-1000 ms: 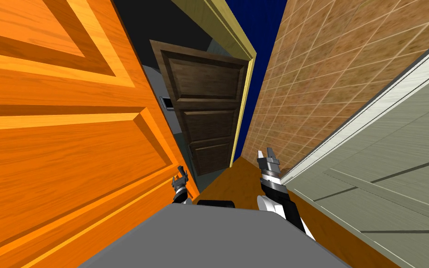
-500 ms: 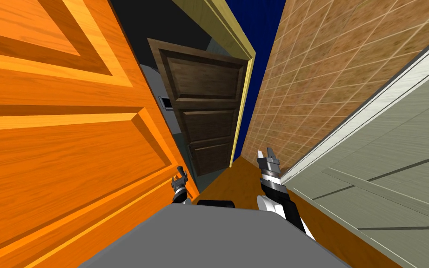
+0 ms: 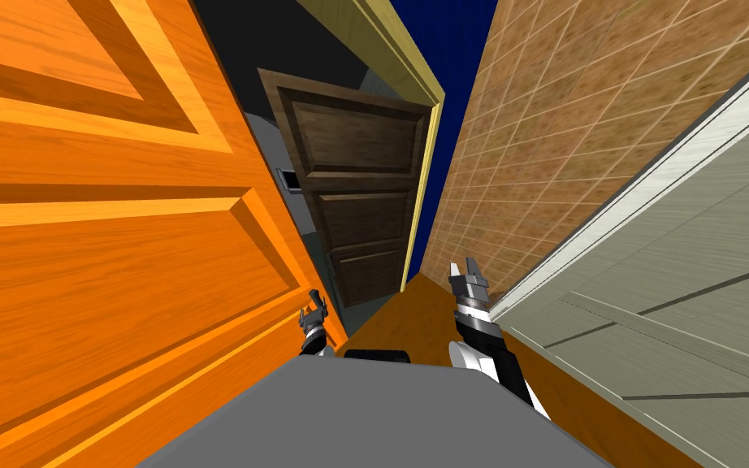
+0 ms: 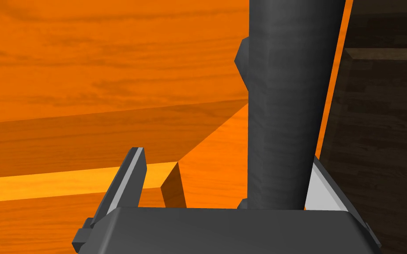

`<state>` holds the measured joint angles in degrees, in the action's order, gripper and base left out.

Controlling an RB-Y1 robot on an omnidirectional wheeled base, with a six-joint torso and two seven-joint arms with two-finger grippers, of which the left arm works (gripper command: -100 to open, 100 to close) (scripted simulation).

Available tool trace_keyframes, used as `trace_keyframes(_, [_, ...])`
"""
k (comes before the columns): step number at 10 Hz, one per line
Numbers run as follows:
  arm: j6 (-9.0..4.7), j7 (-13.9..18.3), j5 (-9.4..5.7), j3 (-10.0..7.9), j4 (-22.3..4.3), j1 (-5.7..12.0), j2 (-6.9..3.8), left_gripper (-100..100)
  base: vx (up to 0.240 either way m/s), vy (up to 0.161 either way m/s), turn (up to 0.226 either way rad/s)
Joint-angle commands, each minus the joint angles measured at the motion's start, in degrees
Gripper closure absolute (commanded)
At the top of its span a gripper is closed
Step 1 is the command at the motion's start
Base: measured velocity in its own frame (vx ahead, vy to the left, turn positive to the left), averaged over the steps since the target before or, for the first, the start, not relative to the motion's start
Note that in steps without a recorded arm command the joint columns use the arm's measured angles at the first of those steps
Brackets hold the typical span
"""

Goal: Push the door open

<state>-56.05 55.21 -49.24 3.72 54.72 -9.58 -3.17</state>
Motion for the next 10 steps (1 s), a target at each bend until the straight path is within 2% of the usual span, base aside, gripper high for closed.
trace_keyframes(1, [-0.8, -0.7, -0.57, -1.58, 0.2, -1.77, -0.78, 100, -0.016, 0.004, -0.01])
trace_keyframes(6, [-0.8, -0.7, -0.57, -1.58, 0.2, -1.77, -0.78, 100, 0.005, -0.001, 0.017])
trace_keyframes(7, [-0.31, -0.8, 0.01, -1.63, -0.8, 0.16, -0.13, 100, 0.008, 0.003, -0.069])
trace_keyframes(10, [-0.4, -0.8, -0.01, -2.34, -1.2, 0.19, -0.44, 100, -0.018, 0.021, -0.034])
